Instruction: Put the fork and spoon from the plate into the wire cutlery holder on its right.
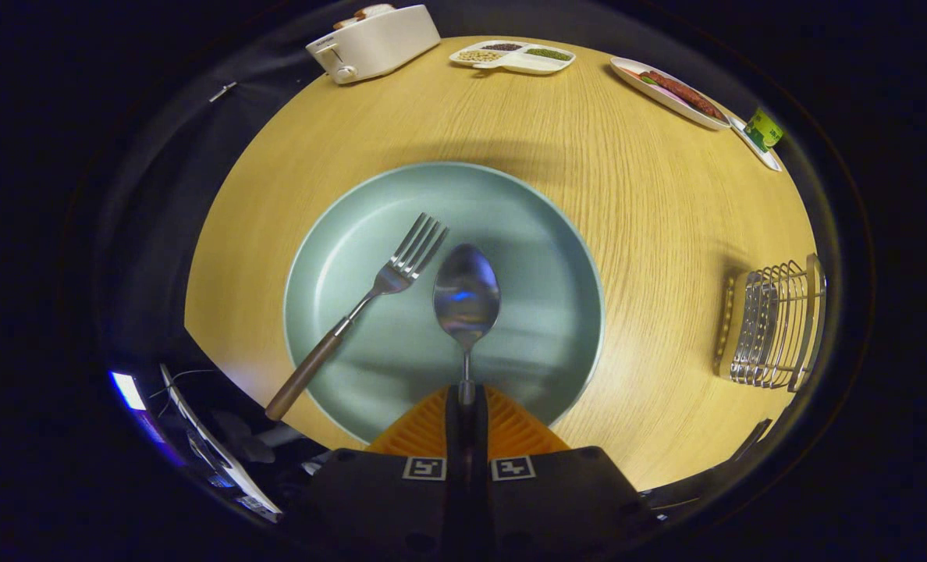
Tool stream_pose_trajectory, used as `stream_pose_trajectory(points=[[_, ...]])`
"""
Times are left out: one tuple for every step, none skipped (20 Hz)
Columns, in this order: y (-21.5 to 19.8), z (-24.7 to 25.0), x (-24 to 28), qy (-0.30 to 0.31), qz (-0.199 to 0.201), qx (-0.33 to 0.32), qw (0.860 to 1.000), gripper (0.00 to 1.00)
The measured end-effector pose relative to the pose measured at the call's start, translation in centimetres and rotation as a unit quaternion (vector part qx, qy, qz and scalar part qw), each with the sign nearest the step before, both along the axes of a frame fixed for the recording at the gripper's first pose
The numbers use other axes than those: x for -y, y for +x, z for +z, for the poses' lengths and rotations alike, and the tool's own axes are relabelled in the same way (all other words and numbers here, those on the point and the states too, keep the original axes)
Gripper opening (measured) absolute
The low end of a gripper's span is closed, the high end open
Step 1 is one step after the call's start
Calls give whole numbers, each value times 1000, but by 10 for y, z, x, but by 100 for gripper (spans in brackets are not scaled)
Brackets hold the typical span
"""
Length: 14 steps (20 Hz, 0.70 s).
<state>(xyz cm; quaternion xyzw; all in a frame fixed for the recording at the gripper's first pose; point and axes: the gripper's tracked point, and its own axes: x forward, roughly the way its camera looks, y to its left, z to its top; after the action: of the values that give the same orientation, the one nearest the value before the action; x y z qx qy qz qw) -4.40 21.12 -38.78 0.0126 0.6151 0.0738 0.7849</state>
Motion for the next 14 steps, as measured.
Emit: stream_pose_trajectory(points=[[2, 6, 1, 9, -7, 0, 1000, 6], [4, 12, 3, 17, -15, 5, 1000, 6], [4, 20, 6, 24, -19, 8, 999, 6], [4, 29, 8, 31, -20, 12, 999, 6], [5, 38, 11, 35, -19, 18, 999, 6], [3, 50, 16, 40, -18, 24, 999, 6], [2, 62, 22, 46, -17, 29, 998, 6], [1, 74, 28, 53, -16, 32, 998, 6], [-1, 86, 38, 56, -16, 34, 998, 6], [-3, 98, 52, 57, -20, 35, 998, 6], [-6, 108, 64, 58, -19, 34, 998, 6], [-9, 117, 82, 53, -18, 32, 998, 6], [-11, 125, 99, 45, -18, 33, 998, 6], [-12, 133, 116, 40, -19, 33, 998, 6]])
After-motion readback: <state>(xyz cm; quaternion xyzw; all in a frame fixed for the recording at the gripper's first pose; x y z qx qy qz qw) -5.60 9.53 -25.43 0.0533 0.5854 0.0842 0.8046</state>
